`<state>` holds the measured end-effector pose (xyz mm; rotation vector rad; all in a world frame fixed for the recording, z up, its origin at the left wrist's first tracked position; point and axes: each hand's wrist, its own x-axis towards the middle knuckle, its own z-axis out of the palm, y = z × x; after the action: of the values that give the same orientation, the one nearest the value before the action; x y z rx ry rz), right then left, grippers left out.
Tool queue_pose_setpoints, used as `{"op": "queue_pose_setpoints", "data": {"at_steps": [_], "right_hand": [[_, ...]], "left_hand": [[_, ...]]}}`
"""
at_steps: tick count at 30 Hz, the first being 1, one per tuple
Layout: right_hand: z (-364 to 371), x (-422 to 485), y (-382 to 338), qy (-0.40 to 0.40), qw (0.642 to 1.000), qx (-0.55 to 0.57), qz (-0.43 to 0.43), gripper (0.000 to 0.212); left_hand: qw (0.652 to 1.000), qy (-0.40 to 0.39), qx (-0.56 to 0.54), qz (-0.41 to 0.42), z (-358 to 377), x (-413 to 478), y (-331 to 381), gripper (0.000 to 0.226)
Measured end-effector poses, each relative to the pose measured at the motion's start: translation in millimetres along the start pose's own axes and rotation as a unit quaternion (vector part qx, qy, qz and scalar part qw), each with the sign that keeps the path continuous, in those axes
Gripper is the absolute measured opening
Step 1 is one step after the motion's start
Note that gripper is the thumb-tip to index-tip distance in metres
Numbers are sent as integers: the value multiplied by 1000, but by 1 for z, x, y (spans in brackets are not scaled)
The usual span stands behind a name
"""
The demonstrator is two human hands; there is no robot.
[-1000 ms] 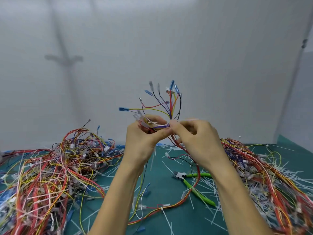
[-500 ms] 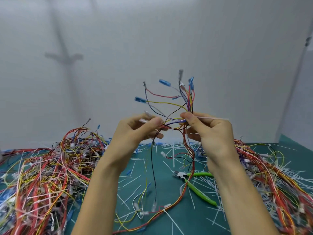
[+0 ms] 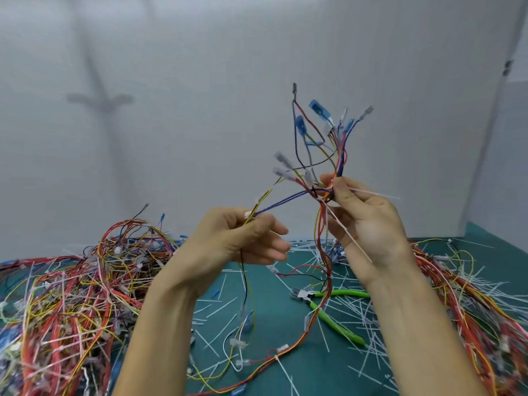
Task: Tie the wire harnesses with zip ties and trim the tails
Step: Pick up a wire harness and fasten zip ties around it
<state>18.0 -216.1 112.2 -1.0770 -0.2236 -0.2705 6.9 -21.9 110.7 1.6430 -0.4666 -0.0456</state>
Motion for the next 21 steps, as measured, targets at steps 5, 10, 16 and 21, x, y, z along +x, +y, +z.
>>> {"op": "queue_pose_setpoints", "data": {"at_steps": [5, 10, 16, 21], "right_hand": [[-6, 3, -5, 23, 999, 21, 9, 19], [-8, 3, -6, 17, 999, 45, 16, 21], [-7, 2, -7, 34, 998, 49, 12, 38], [-5, 1, -5, 49, 999, -14, -12, 20]], "left_hand": [[997, 18, -64, 28, -7, -5, 7, 27], [998, 30, -41, 41, -3, -5, 12, 19], [996, 62, -27, 57, 1, -4, 16, 17], [999, 41, 21, 18, 1, -5, 16, 26]]}}
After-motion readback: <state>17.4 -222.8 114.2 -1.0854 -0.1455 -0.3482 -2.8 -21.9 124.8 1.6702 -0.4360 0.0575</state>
